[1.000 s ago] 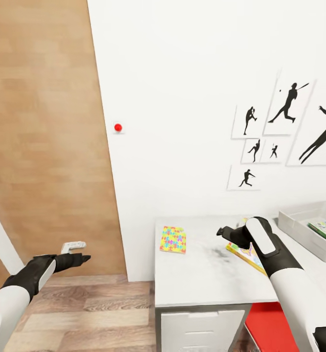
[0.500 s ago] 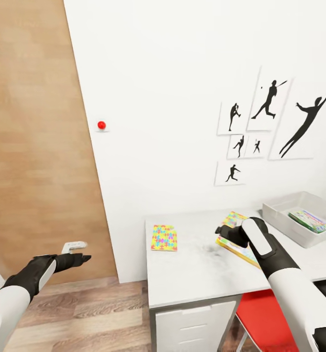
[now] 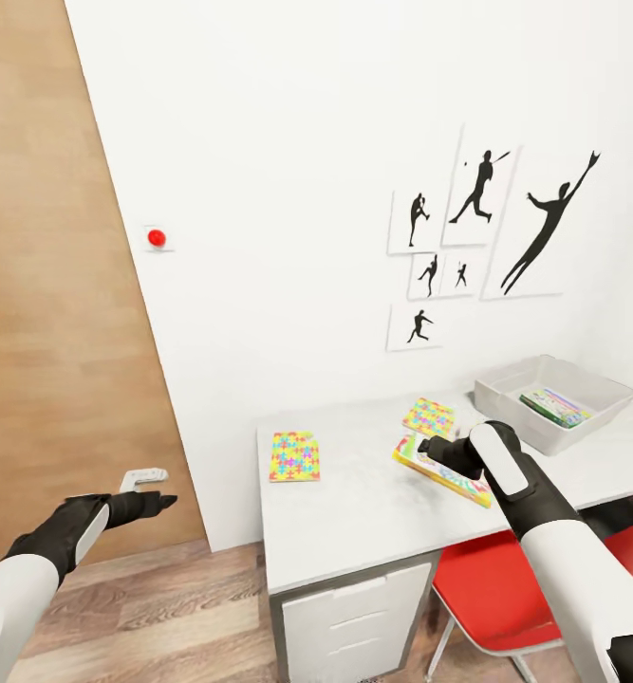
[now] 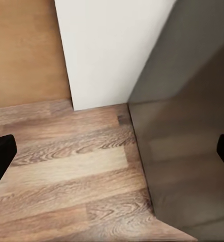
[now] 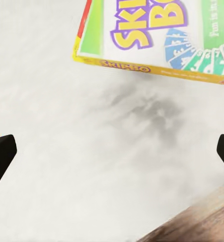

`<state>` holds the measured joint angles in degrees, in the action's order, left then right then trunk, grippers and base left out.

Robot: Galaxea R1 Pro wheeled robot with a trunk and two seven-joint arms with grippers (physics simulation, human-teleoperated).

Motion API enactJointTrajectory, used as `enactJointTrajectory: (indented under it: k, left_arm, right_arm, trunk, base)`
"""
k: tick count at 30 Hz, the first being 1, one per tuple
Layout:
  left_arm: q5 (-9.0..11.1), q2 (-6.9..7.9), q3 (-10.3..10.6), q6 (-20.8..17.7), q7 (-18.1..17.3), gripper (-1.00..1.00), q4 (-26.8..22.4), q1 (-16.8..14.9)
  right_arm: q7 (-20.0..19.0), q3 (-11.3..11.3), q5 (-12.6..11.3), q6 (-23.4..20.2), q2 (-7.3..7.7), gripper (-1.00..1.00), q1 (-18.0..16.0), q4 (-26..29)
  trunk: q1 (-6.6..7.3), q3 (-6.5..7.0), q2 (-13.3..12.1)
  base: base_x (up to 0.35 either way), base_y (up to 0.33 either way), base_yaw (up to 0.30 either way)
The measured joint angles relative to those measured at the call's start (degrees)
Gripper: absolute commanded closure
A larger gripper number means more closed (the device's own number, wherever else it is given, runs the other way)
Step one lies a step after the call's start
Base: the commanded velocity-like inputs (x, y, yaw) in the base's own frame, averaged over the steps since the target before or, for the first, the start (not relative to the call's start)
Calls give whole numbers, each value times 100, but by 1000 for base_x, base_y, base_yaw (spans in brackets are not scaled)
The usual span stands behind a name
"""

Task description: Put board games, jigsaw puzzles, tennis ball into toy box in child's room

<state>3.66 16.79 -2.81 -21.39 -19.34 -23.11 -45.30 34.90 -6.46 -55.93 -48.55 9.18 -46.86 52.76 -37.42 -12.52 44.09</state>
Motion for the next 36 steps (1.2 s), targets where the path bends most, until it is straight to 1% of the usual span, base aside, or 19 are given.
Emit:
enactJointTrajectory:
  k: [21, 31, 36]
  left_arm:
    - [0, -7, 2, 15, 6, -100, -1, 2]
    - [-1, -8, -21, 1, 9, -100, -8, -2]
    - [0, -7, -30, 6, 10, -100, -10, -1]
  right_arm:
    - [0, -8, 0, -2, -1, -100, 0, 3]
    - [2, -12, 1, -5, -29, -100, 19, 10]
    - [-2, -9, 1, -5, -28, -100, 46, 17]
  trunk:
    - [1, -152, 1]
    - [1, -229, 1]
    - [1, -268, 1]
  base:
    - [-8, 10, -185]
    - [0, 0, -175]
    - [0, 0, -103]
